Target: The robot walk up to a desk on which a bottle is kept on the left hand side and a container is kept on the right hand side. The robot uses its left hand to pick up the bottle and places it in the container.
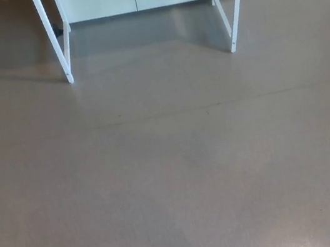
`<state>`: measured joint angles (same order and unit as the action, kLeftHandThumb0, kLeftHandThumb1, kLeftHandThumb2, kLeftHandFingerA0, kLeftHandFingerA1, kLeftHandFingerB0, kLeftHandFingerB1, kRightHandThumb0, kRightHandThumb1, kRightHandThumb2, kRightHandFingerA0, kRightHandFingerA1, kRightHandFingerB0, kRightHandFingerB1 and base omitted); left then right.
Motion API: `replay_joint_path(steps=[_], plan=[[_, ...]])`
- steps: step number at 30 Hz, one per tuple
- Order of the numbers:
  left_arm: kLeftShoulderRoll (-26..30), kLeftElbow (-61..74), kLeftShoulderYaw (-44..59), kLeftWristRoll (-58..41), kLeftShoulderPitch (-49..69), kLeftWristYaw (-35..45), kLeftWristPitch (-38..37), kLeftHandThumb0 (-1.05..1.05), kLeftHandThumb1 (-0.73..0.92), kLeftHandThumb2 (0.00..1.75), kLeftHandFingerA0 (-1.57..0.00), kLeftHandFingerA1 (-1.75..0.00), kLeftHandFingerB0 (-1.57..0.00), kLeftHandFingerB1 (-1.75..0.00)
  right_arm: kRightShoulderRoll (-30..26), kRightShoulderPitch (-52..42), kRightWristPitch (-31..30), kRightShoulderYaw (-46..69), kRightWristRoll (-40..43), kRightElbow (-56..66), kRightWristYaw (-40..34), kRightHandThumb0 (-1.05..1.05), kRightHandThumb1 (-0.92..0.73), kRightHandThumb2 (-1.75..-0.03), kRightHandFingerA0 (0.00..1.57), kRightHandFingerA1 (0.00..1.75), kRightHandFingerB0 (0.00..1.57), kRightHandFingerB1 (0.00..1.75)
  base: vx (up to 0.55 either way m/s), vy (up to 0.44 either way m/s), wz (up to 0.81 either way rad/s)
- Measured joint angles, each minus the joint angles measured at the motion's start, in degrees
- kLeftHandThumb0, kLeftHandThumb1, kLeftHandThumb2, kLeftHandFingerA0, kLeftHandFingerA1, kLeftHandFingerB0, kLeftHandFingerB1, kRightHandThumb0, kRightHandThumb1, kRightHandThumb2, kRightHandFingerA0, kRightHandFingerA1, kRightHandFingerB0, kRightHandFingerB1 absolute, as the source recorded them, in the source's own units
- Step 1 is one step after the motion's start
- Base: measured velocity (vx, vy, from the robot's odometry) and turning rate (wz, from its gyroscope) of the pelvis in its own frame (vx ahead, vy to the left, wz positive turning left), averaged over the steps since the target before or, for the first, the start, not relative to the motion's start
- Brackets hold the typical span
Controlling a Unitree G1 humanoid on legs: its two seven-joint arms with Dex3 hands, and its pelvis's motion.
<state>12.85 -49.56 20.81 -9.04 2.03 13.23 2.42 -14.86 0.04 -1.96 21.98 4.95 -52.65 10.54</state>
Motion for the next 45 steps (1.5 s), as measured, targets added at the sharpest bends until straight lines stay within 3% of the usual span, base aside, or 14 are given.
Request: replay_joint_path(steps=[5,18,29,30,45], plan=[[0.9,0.1,4.2,-3.1,-0.7,3.1,0.4,-0.13,0.56,0.56,-0.63,-0.48,-0.59,-0.43,-0.1,1.1,-0.1,4.9,3.2,-0.1,2.6,-0.13,-0.15,-0.45,0.94,0.57,0.69,0.49,0.12,-0.073,0.09],[0.9,-0.1,9.7,-10.8,-3.0,12.3,3.5,-0.17,0.54,0.56,-0.59,-0.49,-0.56,-0.43,-2.2,1.8,-0.9,12.6,11.7,-1.1,10.3,-0.13,-0.16,-0.45,0.98,0.58,0.67,0.48,0.22,-0.095,-0.04],[2.7,-0.2,10.3,-12.8,-5.3,13.8,5.3,-0.2,0.53,0.55,-0.63,-0.5,-0.55,-0.44,-2.3,4.2,-1.5,12.3,13.7,-2.4,12.1,-0.1,-0.14,-0.44,1.03,0.59,0.69,0.48,0.33,0.194,-0.11],[2.7,-0.2,10.3,-12.8,-5.5,13.8,5.3,-0.22,0.59,0.57,-0.67,-0.5,-0.55,-0.44,-2.3,4.5,-1.5,12.3,13.8,-2.8,12.1,-0.15,-0.15,-0.45,1.0,0.58,0.67,0.48,0.28,0.019,0.1],[2.5,-1.7,9.6,-14.3,-9.3,14.1,5.5,-0.23,0.6,0.58,-0.66,-0.51,-0.56,-0.45,-3.8,7.6,-1.3,12.0,14.6,-4.6,11.0,-0.18,-0.15,-0.45,1.02,0.58,0.68,0.47,0.43,-0.083,0.16]])
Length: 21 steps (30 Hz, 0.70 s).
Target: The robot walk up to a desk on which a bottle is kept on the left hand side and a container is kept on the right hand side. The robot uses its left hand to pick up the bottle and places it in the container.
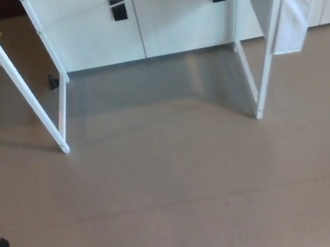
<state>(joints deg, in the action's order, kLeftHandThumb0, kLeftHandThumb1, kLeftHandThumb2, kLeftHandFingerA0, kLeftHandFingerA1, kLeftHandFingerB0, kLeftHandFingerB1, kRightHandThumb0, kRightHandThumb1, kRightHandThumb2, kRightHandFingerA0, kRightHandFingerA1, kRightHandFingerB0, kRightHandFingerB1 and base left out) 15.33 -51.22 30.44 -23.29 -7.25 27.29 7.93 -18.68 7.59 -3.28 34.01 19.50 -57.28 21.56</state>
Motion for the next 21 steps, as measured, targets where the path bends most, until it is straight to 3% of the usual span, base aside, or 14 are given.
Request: replay_joint_path(steps=[11,16,21], plan=[[0.3,-0.3,-1.3,-0.1,1.9,0.4,-0.1,-0.23,0.6,0.57,-0.64,-0.5,-0.53,-0.44,0.4,-3.4,0.5,-0.1,0.6,-0.6,0.5,-0.15,-0.17,-0.44,0.94,0.57,0.65,0.47,0.45,0.115,-0.35],[0.2,0.4,-2.2,0.0,5.5,0.7,-0.1,-0.23,0.56,0.56,-0.68,-0.5,-0.57,-0.44,0.4,-9.1,1.0,0.0,1.2,0.2,2.3,-0.18,-0.21,-0.45,0.91,0.56,0.63,0.47,0.43,0.187,-0.02],[-0.4,1.1,-3.5,0.4,10.9,0.6,-0.1,-0.21,0.67,0.59,-0.62,-0.52,-0.53,-0.47,0.3,-14.8,2.2,0.1,1.3,-0.3,4.3,-0.18,-0.17,-0.46,0.97,0.56,0.66,0.46,0.32,-0.041,0.14]])
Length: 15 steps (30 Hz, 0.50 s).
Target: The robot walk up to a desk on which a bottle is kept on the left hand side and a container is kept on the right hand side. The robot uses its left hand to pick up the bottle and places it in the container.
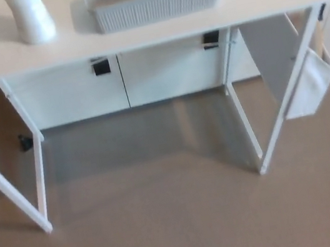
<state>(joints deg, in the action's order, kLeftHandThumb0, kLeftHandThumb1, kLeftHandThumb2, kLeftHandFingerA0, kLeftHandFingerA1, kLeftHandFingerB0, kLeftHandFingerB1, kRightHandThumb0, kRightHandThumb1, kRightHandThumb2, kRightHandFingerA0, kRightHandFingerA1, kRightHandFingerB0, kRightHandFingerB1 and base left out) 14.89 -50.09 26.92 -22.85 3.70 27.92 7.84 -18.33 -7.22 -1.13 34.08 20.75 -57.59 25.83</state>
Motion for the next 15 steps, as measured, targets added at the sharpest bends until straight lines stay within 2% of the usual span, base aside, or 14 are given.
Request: replay_joint_path(steps=[5,7,8,9,11,12,13,15], plan=[[0.7,1.4,-5.6,2.8,4.1,-1.2,1.1,-0.22,0.63,0.58,-0.63,-0.54,-0.52,-0.48,-0.3,-4.9,3.0,0.2,0.0,-1.7,1.6,-0.18,-0.19,-0.46,0.99,0.57,0.7,0.46,0.32,-0.134,0.26],[0.9,1.3,-6.5,3.5,4.5,-1.6,1.3,-0.24,0.65,0.59,-0.66,-0.54,-0.55,-0.48,-0.3,-5.4,3.8,0.3,0.0,-1.9,1.7,-0.2,-0.19,-0.46,0.98,0.57,0.7,0.47,0.27,-0.122,0.01],[1.1,0.9,-7.4,4.1,4.7,-1.9,1.5,-0.31,0.61,0.57,-0.77,-0.52,-0.64,-0.48,-0.3,-5.9,4.2,0.3,0.0,-2.3,1.8,-0.23,-0.2,-0.48,0.96,0.56,0.7,0.47,0.2,-0.115,0.06],[1.4,0.5,-8.8,5.2,5.1,-2.9,1.9,-0.34,0.63,0.58,-0.76,-0.52,-0.69,-0.49,-0.3,-7.0,5.1,0.3,0.0,-3.1,2.0,-0.2,-0.25,-0.48,0.93,0.55,0.7,0.46,0.13,-0.084,-0.02],[1.5,0.3,-9.6,5.9,5.4,-3.7,2.1,-0.35,0.62,0.58,-0.78,-0.53,-0.68,-0.49,-0.3,-7.7,5.5,0.3,-0.1,-3.5,2.2,-0.24,-0.2,-0.48,0.93,0.56,0.7,0.47,0.13,-0.045,-0.03],[1.6,0.2,-10.6,6.8,6.0,-4.7,2.1,-0.34,0.51,0.89,-0.72,-0.69,-0.59,-0.63,-0.3,-8.7,6.1,0.3,-0.1,-4.1,2.6,-0.24,-0.19,-0.47,0.95,0.56,0.7,0.47,0.11,-0.005,-0.08],[1.8,0.1,-11.2,7.4,6.4,-5.4,2.1,-0.35,0.62,0.58,-0.78,-0.53,-0.7,-0.5,-0.3,-9.3,6.5,0.3,-0.1,-4.5,2.8,-0.21,-0.18,-0.47,0.99,0.57,0.71,0.47,0.11,-0.005,-0.12],[2.5,-0.9,-13.1,9.2,7.7,-7.4,2.1,-0.34,0.62,0.58,-0.79,-0.53,-0.72,-0.51,-0.3,-11.1,7.4,0.3,-0.1,-6.3,3.4,-0.21,-0.18,-0.46,0.99,0.56,0.7,0.47,0.1,0.093,-0.05]])
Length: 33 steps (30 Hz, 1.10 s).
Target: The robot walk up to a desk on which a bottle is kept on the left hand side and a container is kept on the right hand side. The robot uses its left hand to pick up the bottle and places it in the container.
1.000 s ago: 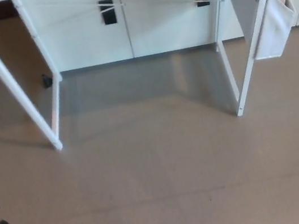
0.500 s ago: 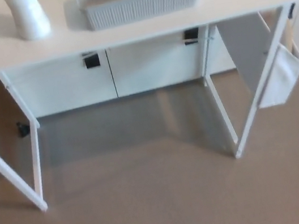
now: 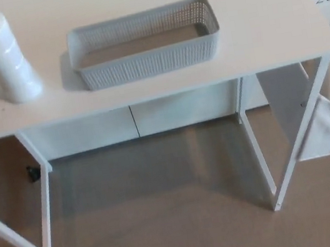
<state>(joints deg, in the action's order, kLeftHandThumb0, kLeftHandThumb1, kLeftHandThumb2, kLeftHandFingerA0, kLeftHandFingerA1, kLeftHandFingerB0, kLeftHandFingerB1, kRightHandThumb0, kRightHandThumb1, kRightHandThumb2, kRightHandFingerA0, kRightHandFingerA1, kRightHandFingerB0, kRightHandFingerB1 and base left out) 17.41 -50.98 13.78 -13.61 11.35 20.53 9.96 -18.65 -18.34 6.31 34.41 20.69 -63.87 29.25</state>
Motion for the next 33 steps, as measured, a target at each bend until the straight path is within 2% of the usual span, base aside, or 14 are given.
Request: replay_joint_path(steps=[5,6,9,10,11,16,21,22,23,30,32,33], plan=[[1.3,-2.0,-1.2,2.1,1.4,-2.6,-0.2,-0.36,0.63,0.58,-0.75,-0.53,-0.71,-0.5,0.1,-1.3,1.5,-0.2,-0.1,-2.8,0.1,-0.23,-0.18,-0.47,0.98,0.56,0.69,0.47,0.2,0.126,0.12],[1.6,-2.0,-1.3,2.3,1.5,-2.8,-0.2,-0.37,0.5,0.89,-0.7,-0.68,-0.59,-0.63,0.0,-1.3,1.8,-0.2,-0.1,-3.0,0.1,-0.28,-0.18,-0.48,1.0,0.56,0.72,0.47,0.15,0.035,0.1],[2.3,-1.8,-1.8,3.0,1.9,-3.0,-0.4,-0.38,0.52,0.89,-0.68,-0.67,-0.57,-0.61,0.1,-1.7,2.8,-0.4,-0.1,-3.6,0.6,-0.29,-0.18,-0.48,0.99,0.55,0.72,0.47,0.12,0.148,0.06],[2.3,-1.6,-1.8,3.2,2.0,-3.0,-0.4,-0.37,0.52,0.9,-0.69,-0.68,-0.59,-0.63,0.0,-1.8,3.2,-0.5,-0.1,-3.7,0.7,-0.23,-0.18,-0.46,0.99,0.55,0.73,0.46,0.09,0.142,0.08],[2.3,-1.5,-1.8,3.3,2.1,-3.0,-0.4,-0.38,0.62,0.58,-0.77,-0.52,-0.69,-0.49,0.0,-1.9,3.5,-0.6,-0.1,-3.7,0.8,-0.32,-0.19,-0.5,0.96,0.55,0.73,0.47,0.1,0.113,0.07],[2.4,-2.2,-1.6,3.7,1.5,-3.3,-0.6,-0.36,0.6,0.58,-0.77,-0.52,-0.69,-0.49,0.0,-2.3,5.0,-1.3,-0.3,-4.1,1.4,-0.36,-0.2,-0.5,0.97,0.55,0.7,0.46,0.08,0.02,0.04],[2.1,-1.4,-1.6,3.8,1.5,-3.6,-0.6,-0.33,0.62,0.58,-0.78,-0.52,-0.71,-0.5,-0.1,-2.2,6.1,-2.2,-0.6,-4.3,1.5,-0.29,-0.15,-0.47,0.99,0.54,0.74,0.46,0.15,-0.173,-0.13],[1.9,-1.3,-1.5,3.8,0.8,-3.7,-0.5,-0.35,0.61,0.58,-0.77,-0.5,-0.72,-0.49,-0.9,-1.6,6.4,-2.3,-0.6,-4.7,1.5,-0.3,-0.18,-0.48,0.98,0.54,0.71,0.46,0.08,-0.12,-0.04],[1.9,-1.3,-1.5,3.8,0.8,-3.7,-0.5,-0.36,0.51,0.89,-0.7,-0.68,-0.61,-0.63,-0.9,-1.6,6.4,-2.3,-0.6,-4.7,1.5,-0.29,-0.21,-0.5,0.98,0.55,0.7,0.47,0.08,-0.108,-0.06],[1.7,-2.9,-1.2,3.8,-0.9,-3.9,-0.5,-0.37,0.52,0.9,-0.69,-0.67,-0.52,-0.59,-1.3,-0.9,6.8,-2.8,-0.6,-5.1,1.7,-0.34,-0.24,-0.54,0.97,0.57,0.69,0.48,0.02,0.015,-0.09],[1.8,-3.2,-1.0,3.8,-1.2,-3.8,-0.6,-0.35,0.51,0.9,-0.68,-0.67,-0.5,-0.59,-1.2,-0.8,6.9,-3.1,-0.7,-5.2,1.8,-0.33,-0.23,-0.53,0.97,0.56,0.69,0.48,-0.02,0.159,0.2],[1.4,-3.3,-1.1,3.8,-1.3,-3.7,-0.6,-0.38,0.64,0.59,-0.71,-0.49,-0.57,-0.44,-1.3,-0.8,7.0,-3.2,-0.7,-5.3,1.8,-0.33,-0.24,-0.53,0.95,0.57,0.68,0.48,-0.06,0.334,-0.16]])
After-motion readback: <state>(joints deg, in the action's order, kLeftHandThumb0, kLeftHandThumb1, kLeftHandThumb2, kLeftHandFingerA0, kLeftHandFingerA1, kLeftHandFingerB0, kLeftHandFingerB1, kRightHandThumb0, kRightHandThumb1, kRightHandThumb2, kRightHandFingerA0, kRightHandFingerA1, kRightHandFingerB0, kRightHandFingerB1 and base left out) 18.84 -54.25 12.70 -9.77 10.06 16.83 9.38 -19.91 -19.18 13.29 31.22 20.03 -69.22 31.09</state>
